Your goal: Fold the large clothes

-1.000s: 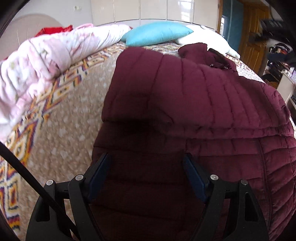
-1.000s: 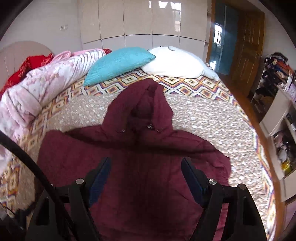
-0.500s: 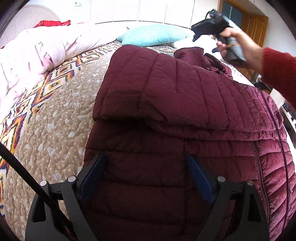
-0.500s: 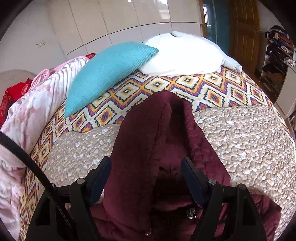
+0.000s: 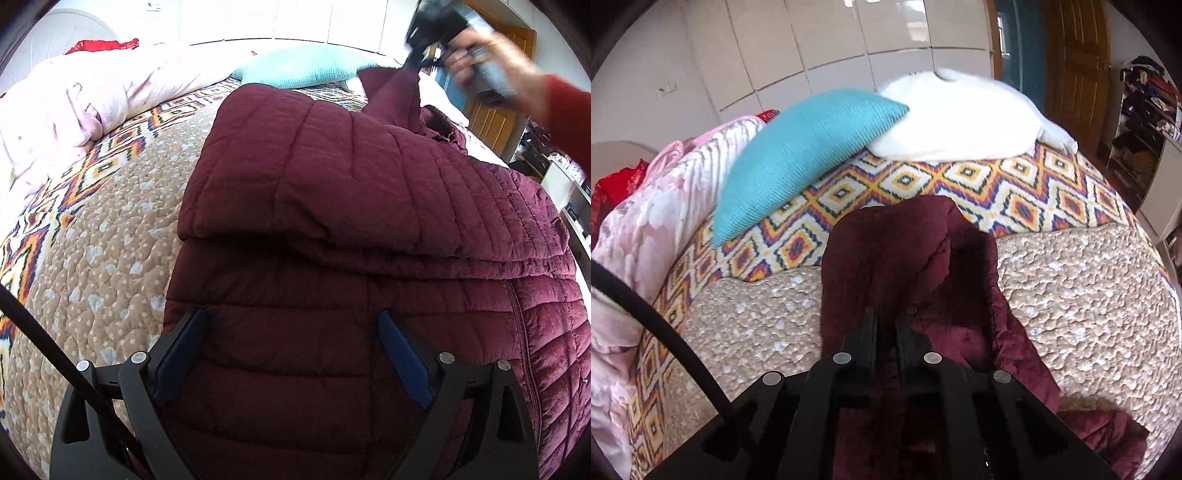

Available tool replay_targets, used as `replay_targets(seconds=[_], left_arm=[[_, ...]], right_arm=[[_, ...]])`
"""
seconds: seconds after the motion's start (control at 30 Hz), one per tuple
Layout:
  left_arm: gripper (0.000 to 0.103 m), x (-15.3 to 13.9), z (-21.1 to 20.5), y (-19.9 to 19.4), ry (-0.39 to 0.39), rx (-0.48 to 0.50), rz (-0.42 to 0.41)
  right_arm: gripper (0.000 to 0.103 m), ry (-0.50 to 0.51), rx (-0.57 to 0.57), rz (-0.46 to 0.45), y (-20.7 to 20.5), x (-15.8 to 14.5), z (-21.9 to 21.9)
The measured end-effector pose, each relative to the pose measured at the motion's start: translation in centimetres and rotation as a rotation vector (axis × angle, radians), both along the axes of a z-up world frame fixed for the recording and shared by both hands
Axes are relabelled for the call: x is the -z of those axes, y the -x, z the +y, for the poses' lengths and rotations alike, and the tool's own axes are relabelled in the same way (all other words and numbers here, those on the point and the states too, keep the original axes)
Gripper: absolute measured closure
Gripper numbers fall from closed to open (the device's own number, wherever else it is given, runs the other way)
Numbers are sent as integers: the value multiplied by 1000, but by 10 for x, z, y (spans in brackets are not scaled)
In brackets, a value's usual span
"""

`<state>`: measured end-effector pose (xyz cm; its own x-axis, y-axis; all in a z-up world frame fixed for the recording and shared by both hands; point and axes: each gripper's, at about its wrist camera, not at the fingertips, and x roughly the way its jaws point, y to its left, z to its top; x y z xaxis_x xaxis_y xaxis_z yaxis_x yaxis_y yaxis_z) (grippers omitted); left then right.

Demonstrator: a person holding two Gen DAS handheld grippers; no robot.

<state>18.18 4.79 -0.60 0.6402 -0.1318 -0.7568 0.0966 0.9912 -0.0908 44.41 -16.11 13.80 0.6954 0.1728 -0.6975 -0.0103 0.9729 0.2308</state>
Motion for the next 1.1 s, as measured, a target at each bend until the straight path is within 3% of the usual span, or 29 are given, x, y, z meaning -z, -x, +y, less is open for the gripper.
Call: replay_targets(seconds=[0.1, 0.2, 0.3, 0.37, 0.47, 0.57, 0.7, 0.87, 0.9, 0.93, 1.1], left_arm=[[10, 0, 1, 0, 5, 1, 3], [10, 0, 3, -1, 14, 1, 4], [10, -1, 6, -1, 27, 3, 5], [10, -2, 10, -1, 45, 4, 4], [10, -3, 16, 0, 78, 4, 2], [10, -3, 18, 0, 97, 2, 1], [10, -4, 19, 0, 99, 1, 0], [10, -6, 22, 2, 131, 1, -4], [10, -6, 22, 2, 131, 1, -4], [10, -6, 21, 2, 126, 1, -4], [10, -5, 19, 3, 117, 3, -2]], right_arm=[[95, -24, -85, -56, 73, -37, 5], [95, -58, -149, -84, 159, -48, 4], [97, -19, -215, -53, 247, -20, 6], [97, 9, -292, 18, 303, 11, 8], [89, 101, -320, 111, 368, 43, -1], [88, 192, -267, 100, 410, 37, -18], [53, 248, -133, -14, 407, -5, -38], [53, 285, -75, -98, 342, -27, -22], [62, 285, -63, -89, 321, -21, -15], [75, 279, -44, -69, 305, -16, -9], [78, 155, -20, 196, 236, 61, 6]])
